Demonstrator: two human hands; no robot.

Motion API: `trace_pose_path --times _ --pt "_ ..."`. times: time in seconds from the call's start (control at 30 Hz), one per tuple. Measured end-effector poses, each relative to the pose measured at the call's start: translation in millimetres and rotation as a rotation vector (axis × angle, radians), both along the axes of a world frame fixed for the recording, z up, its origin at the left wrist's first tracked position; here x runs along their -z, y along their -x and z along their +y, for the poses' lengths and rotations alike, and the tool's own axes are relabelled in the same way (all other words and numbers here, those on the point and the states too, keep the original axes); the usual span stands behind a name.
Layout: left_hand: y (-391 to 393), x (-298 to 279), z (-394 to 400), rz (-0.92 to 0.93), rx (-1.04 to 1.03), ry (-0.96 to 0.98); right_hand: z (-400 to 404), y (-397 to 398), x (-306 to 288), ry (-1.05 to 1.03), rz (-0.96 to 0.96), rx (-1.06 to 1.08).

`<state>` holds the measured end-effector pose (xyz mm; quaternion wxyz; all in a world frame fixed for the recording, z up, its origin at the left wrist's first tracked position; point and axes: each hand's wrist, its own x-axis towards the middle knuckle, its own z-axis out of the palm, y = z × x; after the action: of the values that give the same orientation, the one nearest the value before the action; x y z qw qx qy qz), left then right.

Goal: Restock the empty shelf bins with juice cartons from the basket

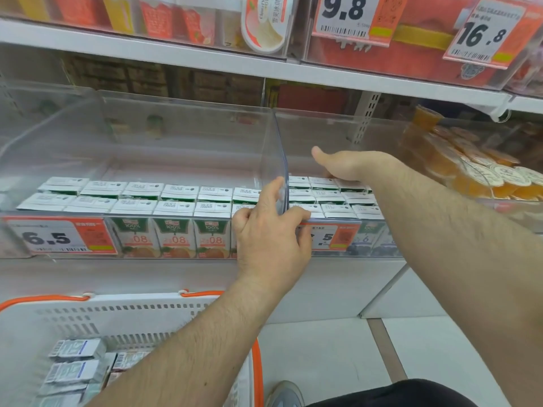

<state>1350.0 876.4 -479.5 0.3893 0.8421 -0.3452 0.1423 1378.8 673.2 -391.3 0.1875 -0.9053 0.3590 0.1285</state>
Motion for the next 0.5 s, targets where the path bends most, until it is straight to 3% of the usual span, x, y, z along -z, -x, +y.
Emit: trace_pose_path --times 0.2,0.5 --pt "-1.1 -2.3 -0.6 0.035 0.014 -0.015 6.3 -14.7 -5.2 0.014 0.151 0.007" --pt "-3.4 0.2 0.0 0.02 0.037 -0.018 34.3 -30.2 6.3 -0.07 0.049 -0.119"
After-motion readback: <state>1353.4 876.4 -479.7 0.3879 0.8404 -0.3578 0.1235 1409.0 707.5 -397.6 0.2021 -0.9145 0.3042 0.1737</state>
